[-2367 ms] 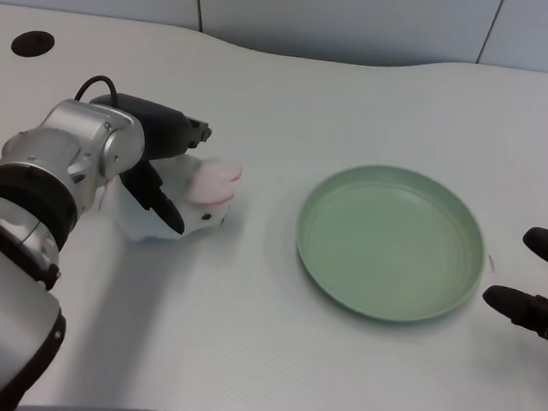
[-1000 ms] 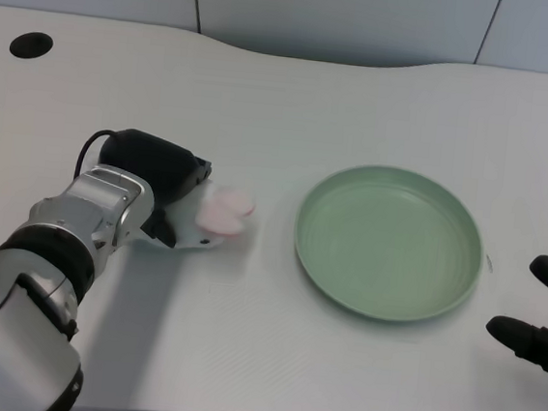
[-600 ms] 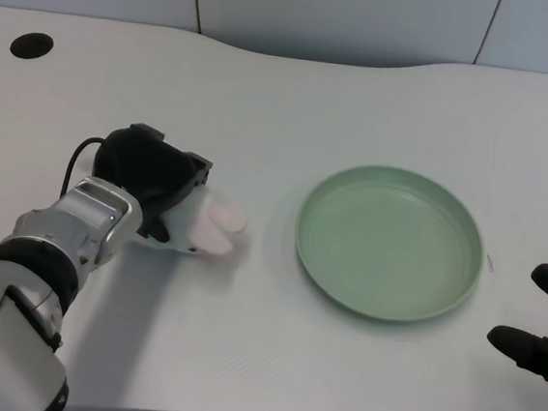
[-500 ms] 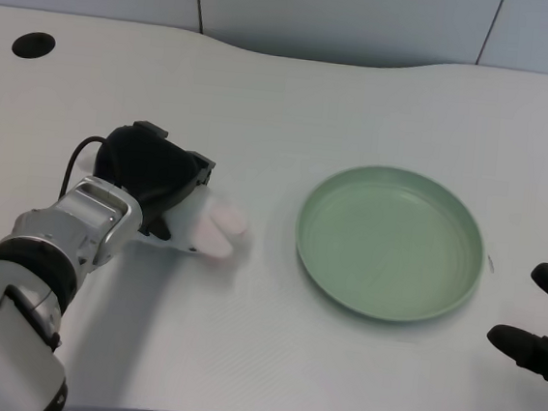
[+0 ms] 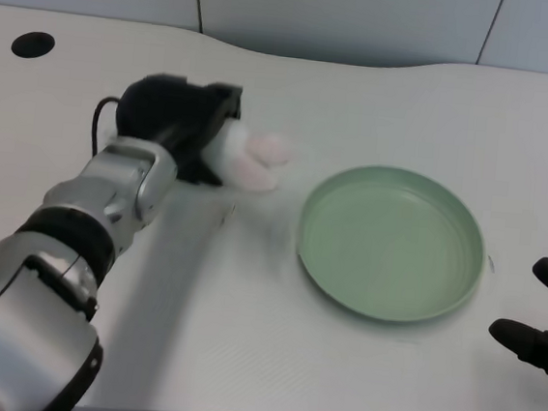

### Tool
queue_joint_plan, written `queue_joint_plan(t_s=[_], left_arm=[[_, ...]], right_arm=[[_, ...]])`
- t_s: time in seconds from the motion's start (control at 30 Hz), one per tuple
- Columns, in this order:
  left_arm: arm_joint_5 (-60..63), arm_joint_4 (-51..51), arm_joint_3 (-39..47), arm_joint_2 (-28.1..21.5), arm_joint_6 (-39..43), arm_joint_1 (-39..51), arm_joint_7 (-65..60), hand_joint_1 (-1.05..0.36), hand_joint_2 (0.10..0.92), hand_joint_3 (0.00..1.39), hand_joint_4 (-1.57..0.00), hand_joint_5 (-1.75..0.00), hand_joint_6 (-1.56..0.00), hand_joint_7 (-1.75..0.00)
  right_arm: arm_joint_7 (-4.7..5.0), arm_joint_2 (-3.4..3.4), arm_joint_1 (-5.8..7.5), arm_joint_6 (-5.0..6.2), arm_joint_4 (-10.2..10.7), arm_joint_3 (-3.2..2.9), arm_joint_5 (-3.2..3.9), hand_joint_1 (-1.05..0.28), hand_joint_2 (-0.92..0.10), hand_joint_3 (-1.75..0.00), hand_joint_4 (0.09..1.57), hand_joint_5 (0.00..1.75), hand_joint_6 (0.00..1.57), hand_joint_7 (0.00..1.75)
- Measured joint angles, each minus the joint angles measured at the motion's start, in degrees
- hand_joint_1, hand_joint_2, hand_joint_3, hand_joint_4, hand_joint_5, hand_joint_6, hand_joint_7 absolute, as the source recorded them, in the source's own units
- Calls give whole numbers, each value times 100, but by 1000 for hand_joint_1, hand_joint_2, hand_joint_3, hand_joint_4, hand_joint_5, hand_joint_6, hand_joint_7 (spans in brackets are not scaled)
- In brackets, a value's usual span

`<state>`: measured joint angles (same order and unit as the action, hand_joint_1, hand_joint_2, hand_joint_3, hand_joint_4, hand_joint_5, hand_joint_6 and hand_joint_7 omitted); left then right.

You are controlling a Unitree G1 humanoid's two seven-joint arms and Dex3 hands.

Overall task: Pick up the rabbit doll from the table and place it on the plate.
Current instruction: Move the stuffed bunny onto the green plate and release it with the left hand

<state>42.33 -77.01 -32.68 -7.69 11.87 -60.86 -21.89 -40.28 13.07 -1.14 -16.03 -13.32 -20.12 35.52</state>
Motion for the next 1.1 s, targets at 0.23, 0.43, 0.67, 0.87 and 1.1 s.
queue_joint_plan(t_s=[0.23, 0.43, 0.67, 0.87, 1.1], left_arm=[[-110, 155, 185, 80, 287, -373, 47, -68, 860, 5, -777, -1746, -619, -1691], [-215, 299, 196, 433, 736, -551, 122, -58, 852, 7, -846, -1746, -639, -1746], [-260, 320, 130, 1126, 952, -610, 582, -82, 858, 12, -877, -1746, -657, -1746], [-253, 269, 0, 1566, 1008, -610, 861, -79, 889, 30, -833, -1746, -615, -1746], [-194, 129, -145, 1692, 939, -567, 986, -45, 890, 35, -859, -1746, -653, -1746]], right_arm=[[42, 3, -27, 49, -4, 8, -95, -361, -921, -166, 976, 2, 811, 3], [42, -1, -71, 102, -4, 65, -156, -357, -921, -183, 967, 0, 806, 0], [14, -19, -79, 376, -43, 281, -347, -360, -921, -202, 941, 0, 788, 1], [15, -92, -81, 580, -57, 402, -437, -360, -921, -198, 938, 2, 800, 6], [15, -122, -77, 716, -83, 465, -468, -374, -921, -193, 945, 5, 828, 16]])
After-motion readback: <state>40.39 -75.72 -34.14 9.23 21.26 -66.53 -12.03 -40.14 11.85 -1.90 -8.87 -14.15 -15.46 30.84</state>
